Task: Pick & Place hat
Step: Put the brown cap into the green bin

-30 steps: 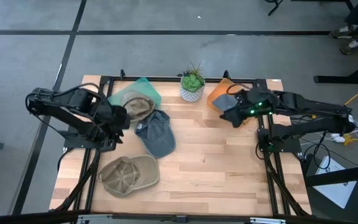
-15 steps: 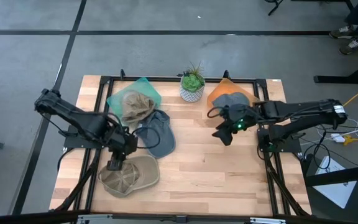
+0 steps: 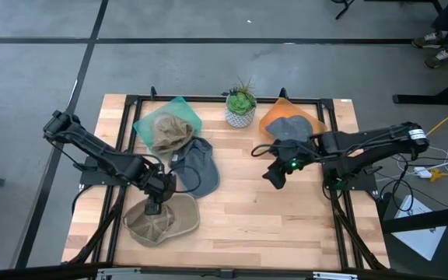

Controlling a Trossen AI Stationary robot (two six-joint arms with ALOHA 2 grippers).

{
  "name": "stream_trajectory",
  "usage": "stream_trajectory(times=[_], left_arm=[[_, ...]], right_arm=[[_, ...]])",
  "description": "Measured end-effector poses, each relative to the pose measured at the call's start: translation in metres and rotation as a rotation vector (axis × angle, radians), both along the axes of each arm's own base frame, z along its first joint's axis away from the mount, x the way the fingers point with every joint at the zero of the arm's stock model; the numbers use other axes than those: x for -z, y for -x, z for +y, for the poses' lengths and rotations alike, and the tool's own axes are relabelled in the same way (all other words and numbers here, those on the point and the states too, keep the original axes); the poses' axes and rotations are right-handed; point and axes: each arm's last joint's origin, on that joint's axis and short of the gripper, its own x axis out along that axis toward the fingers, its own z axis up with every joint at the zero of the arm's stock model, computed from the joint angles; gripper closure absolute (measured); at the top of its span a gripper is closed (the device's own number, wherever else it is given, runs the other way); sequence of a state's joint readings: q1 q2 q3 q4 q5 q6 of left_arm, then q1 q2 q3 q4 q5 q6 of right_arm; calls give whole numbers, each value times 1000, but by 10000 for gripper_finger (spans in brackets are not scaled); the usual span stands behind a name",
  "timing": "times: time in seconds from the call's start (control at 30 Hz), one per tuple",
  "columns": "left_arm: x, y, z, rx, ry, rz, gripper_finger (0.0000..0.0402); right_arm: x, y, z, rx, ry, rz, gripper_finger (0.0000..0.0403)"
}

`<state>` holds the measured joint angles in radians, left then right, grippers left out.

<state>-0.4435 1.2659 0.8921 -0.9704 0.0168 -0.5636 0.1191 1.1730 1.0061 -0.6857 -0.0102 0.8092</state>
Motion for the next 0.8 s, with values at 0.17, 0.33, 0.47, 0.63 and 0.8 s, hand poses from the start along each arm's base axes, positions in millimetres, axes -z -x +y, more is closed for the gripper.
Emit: stream_trajectory(times=[0.17,0.33,0.47,0.63,0.8], left_arm=[[26,5,2,-33,11,15,258],[43,4,2,-44,40,-48,258],[53,4,2,-48,64,-87,258],[62,6,3,-48,69,-100,270],[64,7,3,-44,64,-97,347]], right_arm=[[3,-5,1,4,-7,0,163],[5,-9,2,17,-16,-2,163],[8,-12,2,23,-20,7,163],[13,-19,3,22,-19,14,163],[18,-28,4,15,-18,-4,163]])
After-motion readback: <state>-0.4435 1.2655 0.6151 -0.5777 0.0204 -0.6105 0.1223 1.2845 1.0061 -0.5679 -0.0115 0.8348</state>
